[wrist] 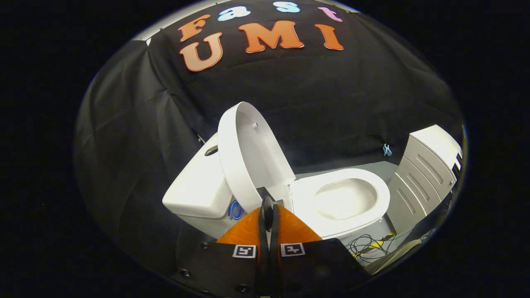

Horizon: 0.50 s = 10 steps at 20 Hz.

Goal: Open the toilet lid.

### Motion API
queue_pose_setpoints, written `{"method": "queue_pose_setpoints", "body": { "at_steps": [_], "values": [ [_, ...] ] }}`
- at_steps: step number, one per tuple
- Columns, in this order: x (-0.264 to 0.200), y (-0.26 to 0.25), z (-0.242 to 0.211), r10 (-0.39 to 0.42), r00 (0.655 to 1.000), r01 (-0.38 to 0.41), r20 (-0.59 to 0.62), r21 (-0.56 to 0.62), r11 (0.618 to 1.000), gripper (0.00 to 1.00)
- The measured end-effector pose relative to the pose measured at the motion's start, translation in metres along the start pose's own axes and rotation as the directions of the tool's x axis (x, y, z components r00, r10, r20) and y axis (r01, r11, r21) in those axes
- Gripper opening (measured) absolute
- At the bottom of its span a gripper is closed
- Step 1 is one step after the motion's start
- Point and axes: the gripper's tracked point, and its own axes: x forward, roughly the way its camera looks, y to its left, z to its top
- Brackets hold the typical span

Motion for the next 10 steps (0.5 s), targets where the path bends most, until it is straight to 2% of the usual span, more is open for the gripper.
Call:
{"method": "queue_pose_setpoints", "body": {
  "at_steps": [7,9,10],
  "values": [
    [-0.0020,0.0025,-0.0020,-0.011,1.000,0.013,0.016,-0.076,0.997,0.08],
    [-0.0017,0.0014,-0.0003,0.016,1.000,-0.015,0.009,-0.071,0.997,0.09],
    [-0.0044,-0.0003,0.0003,0.020,1.000,-0.019,0.007,-0.076,0.997,0.13]
  ]
}}
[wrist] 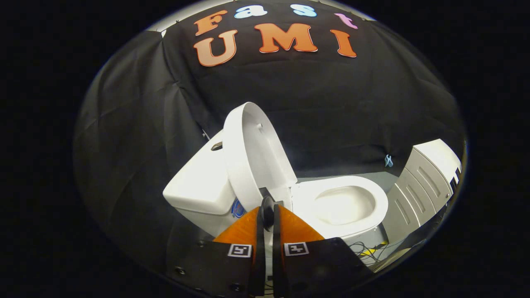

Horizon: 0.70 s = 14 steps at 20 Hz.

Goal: Open the toilet lid.

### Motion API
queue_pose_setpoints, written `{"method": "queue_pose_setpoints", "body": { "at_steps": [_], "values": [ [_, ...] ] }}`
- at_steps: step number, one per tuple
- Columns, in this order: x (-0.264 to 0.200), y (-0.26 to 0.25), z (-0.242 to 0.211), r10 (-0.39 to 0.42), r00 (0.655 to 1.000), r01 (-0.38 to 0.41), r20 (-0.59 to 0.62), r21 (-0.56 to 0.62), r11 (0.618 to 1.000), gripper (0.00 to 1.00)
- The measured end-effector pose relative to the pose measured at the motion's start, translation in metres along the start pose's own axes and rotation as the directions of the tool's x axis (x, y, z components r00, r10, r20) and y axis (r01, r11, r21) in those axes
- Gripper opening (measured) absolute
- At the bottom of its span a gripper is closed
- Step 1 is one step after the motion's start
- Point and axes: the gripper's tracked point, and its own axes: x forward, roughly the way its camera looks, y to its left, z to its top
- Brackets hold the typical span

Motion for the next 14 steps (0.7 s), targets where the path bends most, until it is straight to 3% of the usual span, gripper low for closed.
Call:
{"method": "queue_pose_setpoints", "body": {
  "at_steps": [4,7,10,13,14],
  "values": [
    [-0.022,0.004,0.029,0.071,0.995,-0.071,0.075,-0.004,0.997,0.28],
    [-0.035,-0.013,0.056,0.065,0.989,-0.066,0.131,0.003,0.998,0.37],
    [-0.056,-0.044,0.090,0.021,0.978,-0.025,0.208,0.018,1.000,0.67],
    [-0.079,-0.077,0.126,-0.022,0.959,0.020,0.283,0.010,1.000,0.83],
    [-0.088,-0.085,0.135,-0.035,0.952,0.037,0.305,0.000,0.999,0.94]
  ]
}}
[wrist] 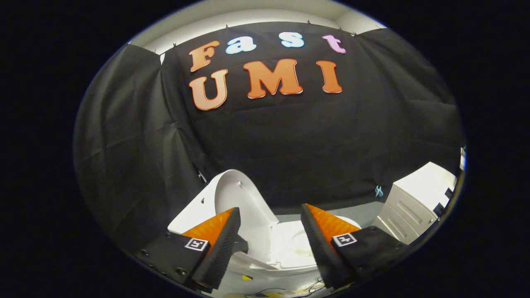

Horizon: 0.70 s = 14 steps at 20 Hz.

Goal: Open the toilet lid.

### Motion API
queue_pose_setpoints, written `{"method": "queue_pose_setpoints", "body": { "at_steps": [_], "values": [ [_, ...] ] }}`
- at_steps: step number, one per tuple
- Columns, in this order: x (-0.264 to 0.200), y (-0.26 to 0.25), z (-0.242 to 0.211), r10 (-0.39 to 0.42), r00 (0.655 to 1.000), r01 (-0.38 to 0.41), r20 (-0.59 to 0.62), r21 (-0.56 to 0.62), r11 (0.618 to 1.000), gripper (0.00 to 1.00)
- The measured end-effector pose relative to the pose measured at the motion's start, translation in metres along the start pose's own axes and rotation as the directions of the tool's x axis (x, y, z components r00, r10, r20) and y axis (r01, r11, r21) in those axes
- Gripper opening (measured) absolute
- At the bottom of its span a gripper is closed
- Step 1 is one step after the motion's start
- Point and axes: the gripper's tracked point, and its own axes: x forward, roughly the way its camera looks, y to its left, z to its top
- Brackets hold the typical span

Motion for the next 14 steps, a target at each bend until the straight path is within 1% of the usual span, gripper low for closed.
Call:
{"method": "queue_pose_setpoints", "body": {
  "at_steps": [2,5,9,14],
  "values": [
    [-0.008,-0.011,0.022,-0.009,0.999,0.010,0.034,-0.026,1.000,0.98],
    [-0.019,-0.018,0.042,-0.014,0.997,0.017,0.082,-0.042,0.999,0.98],
    [-0.024,-0.016,0.048,-0.015,0.994,0.021,0.107,-0.059,0.998,0.98],
    [-0.025,-0.013,0.047,-0.014,0.994,0.021,0.106,-0.067,0.998,0.99]
  ]
}}
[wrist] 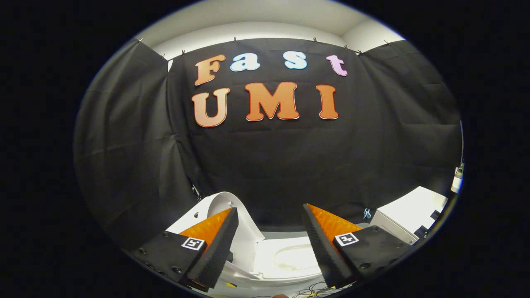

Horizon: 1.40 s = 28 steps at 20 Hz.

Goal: Open the toilet lid.

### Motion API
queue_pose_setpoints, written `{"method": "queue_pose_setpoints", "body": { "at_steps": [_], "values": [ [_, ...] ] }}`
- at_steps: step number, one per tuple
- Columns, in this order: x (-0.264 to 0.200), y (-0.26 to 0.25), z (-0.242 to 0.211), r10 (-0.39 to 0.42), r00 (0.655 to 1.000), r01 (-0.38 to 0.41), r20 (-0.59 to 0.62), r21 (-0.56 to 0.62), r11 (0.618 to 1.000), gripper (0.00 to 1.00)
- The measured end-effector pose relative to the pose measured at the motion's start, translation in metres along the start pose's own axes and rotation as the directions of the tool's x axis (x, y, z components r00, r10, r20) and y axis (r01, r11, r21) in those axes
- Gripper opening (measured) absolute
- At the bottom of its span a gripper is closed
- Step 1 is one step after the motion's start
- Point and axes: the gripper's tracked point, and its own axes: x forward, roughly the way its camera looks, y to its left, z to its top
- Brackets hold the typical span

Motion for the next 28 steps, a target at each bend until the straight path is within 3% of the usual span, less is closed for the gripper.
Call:
{"method": "queue_pose_setpoints", "body": {
  "at_steps": [28],
  "values": [
    [-0.002,-0.004,0.008,-0.022,0.999,0.023,0.023,-0.028,0.999,0.98]
  ]
}}
